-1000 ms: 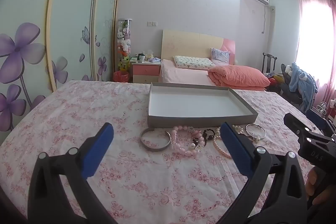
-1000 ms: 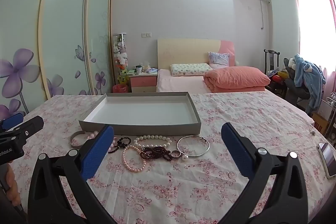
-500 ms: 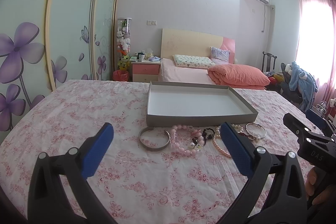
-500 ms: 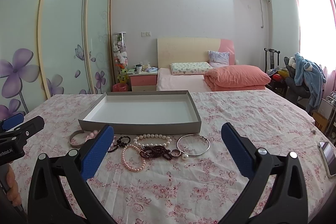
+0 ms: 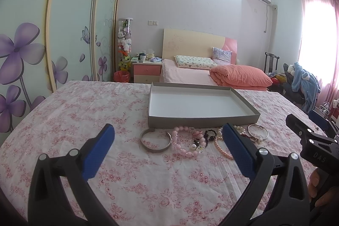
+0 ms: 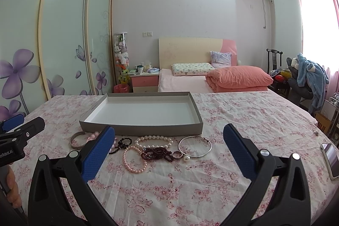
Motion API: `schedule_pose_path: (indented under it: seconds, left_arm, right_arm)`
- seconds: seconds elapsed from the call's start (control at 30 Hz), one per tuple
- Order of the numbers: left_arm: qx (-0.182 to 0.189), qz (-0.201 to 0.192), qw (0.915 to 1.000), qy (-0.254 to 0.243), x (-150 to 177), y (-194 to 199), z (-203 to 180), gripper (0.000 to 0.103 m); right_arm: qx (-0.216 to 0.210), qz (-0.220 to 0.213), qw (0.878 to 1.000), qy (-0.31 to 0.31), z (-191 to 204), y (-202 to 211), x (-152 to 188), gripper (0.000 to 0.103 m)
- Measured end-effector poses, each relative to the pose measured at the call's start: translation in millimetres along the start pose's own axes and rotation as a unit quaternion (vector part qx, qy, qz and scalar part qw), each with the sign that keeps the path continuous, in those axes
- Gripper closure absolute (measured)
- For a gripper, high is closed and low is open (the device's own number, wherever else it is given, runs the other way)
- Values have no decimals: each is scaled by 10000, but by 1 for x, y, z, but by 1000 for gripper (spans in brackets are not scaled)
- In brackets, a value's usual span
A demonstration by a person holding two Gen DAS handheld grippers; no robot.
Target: Organize jewelry
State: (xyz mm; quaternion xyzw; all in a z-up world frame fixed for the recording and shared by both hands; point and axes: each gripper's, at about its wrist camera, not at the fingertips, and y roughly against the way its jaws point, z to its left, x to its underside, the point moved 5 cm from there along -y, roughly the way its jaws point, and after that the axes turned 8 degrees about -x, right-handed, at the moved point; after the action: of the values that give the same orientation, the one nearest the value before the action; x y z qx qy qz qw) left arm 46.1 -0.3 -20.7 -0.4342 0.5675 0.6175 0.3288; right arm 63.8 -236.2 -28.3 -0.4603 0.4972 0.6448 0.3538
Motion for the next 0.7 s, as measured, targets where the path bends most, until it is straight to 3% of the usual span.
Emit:
schedule_pose_path:
  seconds: [0.7]
  left_arm:
    - [-9,6,10000,-4,2,-1,-1,4]
  right_arm:
    - [3,10,10000,-6,1,0,-1,2]
